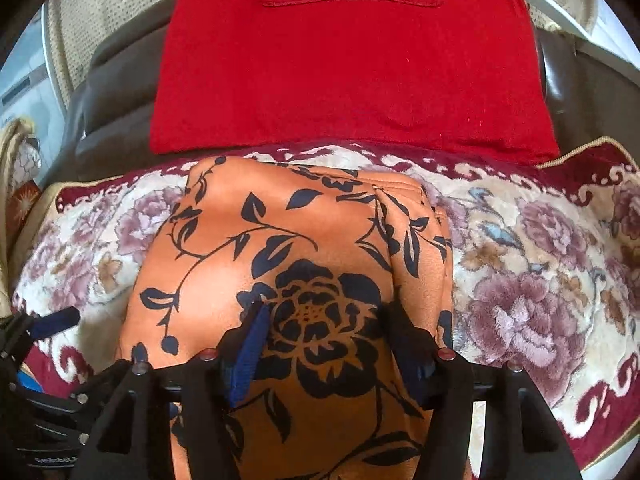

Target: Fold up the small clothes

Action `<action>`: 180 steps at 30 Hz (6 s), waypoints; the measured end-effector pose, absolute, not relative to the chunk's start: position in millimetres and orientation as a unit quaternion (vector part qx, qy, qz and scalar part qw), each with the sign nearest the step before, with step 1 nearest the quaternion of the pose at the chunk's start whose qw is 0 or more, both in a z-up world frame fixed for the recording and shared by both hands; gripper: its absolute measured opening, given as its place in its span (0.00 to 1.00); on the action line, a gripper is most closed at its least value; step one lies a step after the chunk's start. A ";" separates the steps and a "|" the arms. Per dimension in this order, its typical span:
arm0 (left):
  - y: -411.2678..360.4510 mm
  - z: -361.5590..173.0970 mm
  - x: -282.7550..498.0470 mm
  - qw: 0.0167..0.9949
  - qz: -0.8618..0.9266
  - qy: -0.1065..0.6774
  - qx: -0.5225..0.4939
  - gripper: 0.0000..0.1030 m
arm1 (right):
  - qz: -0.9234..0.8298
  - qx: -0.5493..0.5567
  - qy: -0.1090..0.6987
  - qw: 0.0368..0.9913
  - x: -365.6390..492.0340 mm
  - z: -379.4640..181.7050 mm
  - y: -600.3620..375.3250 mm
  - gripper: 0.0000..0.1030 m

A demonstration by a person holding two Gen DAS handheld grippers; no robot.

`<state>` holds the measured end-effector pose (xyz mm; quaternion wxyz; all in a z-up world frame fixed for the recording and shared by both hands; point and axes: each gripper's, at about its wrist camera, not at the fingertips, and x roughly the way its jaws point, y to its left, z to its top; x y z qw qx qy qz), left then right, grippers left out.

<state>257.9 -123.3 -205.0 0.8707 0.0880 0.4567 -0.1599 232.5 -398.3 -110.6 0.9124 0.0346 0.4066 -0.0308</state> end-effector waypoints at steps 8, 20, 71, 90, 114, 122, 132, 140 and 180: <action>-113.8 -203.2 248.0 0.869 -0.164 0.459 0.080 0.93 | -0.032 0.018 0.398 0.917 226.2 -112.4 -395.9 0.62; -108.8 -166.5 297.6 0.880 -0.162 0.447 0.019 0.92 | -0.019 0.140 0.322 0.936 197.0 -85.1 -461.1 0.38; -97.0 -189.2 286.6 0.833 -0.260 0.488 -0.026 0.94 | 0.055 0.307 0.375 0.873 189.6 -93.7 -502.7 0.67; -126.0 -228.9 329.3 0.725 -0.349 0.586 -0.096 0.94 | 0.076 0.397 0.425 0.810 225.8 -137.5 -533.9 0.73; -148.3 -239.2 341.3 0.722 -0.381 0.571 -0.087 0.89 | 0.151 0.380 0.426 0.807 252.3 -157.1 -493.2 0.76; -149.2 -239.8 342.2 0.723 -0.375 0.574 -0.081 0.88 | 0.148 0.382 0.425 0.807 254.4 -158.7 -493.1 0.72; -161.6 -225.9 334.8 0.743 -0.372 0.553 -0.068 0.81 | 0.144 0.398 0.414 0.806 244.6 -158.8 -497.2 0.66; -160.6 -219.7 333.6 0.748 -0.362 0.553 -0.065 0.74 | 0.128 0.390 0.408 0.815 236.5 -150.7 -488.7 0.61; -156.2 -201.1 326.6 0.782 -0.353 0.511 -0.052 0.52 | 0.107 0.308 0.372 0.869 226.1 -118.7 -447.7 0.54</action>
